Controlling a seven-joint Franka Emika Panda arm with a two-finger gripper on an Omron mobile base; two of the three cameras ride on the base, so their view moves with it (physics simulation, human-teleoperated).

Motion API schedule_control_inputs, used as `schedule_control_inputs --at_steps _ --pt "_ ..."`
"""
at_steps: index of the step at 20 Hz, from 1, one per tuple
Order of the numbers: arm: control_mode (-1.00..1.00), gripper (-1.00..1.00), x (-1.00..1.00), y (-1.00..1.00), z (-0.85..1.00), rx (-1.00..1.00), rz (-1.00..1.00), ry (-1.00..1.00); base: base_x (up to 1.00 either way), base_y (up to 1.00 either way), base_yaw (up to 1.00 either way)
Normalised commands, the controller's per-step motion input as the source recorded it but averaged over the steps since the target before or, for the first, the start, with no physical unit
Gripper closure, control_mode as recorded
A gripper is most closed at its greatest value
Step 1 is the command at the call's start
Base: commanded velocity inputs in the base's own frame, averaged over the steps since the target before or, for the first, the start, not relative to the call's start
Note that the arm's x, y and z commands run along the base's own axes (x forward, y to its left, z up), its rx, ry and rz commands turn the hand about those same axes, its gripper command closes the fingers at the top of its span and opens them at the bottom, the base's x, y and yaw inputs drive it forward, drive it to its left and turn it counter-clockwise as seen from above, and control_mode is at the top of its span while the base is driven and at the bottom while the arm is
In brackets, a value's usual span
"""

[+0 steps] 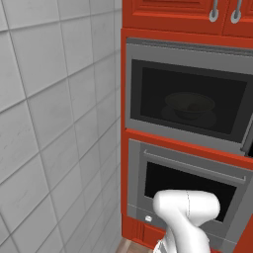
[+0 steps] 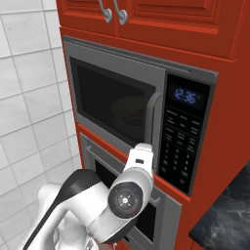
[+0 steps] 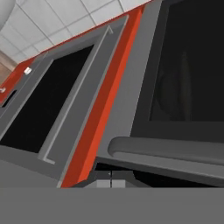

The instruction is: Place the bowl containing the shrimp and onion in the microwave. Close the microwave door and press the start button to microwave the meal.

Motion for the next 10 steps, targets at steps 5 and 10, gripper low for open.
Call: schedule_control_inputs --at_steps 5,10 --pt "-1.0 1.0 0.25 0.0 -0.34 -0.01 -0.06 -0.05 0.0 0.0 0.0" --pt "-1.0 1.0 0.15 -0.04 -0.24 0.0 -0.09 -0.06 0.0 0.0 0.0"
